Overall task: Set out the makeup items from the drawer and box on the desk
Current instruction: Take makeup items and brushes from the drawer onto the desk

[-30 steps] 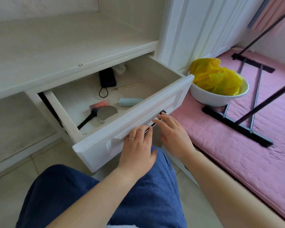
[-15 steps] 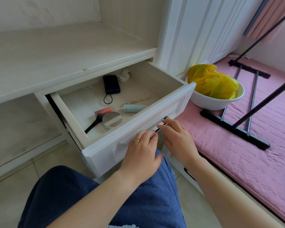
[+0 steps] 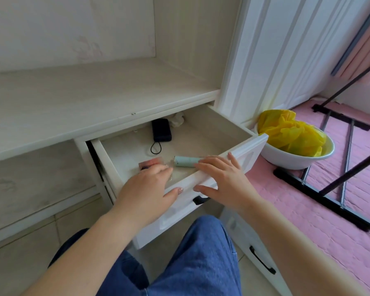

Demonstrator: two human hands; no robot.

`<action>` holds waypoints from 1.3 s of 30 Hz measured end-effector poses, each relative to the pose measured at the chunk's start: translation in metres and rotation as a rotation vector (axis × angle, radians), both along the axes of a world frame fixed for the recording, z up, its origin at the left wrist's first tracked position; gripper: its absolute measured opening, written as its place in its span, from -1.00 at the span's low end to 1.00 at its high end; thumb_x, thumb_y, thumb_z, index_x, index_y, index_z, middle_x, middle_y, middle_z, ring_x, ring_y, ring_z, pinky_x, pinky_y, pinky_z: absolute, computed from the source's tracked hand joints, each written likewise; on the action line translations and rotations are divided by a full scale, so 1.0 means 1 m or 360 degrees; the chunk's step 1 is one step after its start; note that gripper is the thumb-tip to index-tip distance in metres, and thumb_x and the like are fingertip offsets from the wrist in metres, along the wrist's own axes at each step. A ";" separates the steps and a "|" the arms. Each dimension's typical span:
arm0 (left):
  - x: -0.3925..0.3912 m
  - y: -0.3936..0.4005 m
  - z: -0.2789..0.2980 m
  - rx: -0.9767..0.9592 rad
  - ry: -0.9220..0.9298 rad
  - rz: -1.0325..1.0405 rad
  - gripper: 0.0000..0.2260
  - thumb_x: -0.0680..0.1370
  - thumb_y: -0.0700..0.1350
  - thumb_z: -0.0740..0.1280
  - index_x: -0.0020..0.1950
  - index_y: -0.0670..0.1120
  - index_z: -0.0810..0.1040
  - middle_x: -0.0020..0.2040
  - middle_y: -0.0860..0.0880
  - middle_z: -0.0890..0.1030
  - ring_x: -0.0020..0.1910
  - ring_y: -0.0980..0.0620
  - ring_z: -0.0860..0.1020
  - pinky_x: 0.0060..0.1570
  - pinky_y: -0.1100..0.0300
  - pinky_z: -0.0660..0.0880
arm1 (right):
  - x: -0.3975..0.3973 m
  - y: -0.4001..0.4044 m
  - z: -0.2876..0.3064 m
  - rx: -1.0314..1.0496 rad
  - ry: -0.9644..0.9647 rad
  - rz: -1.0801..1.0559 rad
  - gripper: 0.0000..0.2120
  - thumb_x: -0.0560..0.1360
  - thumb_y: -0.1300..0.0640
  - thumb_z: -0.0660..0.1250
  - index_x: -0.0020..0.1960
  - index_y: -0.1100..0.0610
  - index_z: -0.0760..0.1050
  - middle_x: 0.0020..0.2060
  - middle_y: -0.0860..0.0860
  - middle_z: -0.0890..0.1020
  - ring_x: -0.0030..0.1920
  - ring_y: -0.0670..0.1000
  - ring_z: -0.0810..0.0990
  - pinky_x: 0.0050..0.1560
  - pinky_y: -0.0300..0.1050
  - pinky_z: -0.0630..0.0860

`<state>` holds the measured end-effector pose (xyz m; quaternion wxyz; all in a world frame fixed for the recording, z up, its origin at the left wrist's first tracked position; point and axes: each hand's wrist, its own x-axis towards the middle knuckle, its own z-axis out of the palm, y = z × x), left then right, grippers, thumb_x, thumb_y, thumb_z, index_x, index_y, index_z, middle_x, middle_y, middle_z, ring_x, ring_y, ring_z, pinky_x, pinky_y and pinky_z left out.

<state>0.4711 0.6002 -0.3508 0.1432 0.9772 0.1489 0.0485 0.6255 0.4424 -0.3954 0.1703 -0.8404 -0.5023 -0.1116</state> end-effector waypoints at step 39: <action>0.024 0.020 0.016 -0.0491 0.0305 -0.0131 -0.69 0.48 0.21 0.30 0.13 0.09 0.54 0.04 0.19 0.58 0.02 0.23 0.52 0.03 0.26 0.46 | -0.007 -0.029 0.035 0.0037 0.0414 -0.0053 -0.47 0.45 -0.31 0.14 0.27 -0.03 0.49 0.10 -0.13 0.55 0.13 -0.08 0.50 0.22 -0.01 0.46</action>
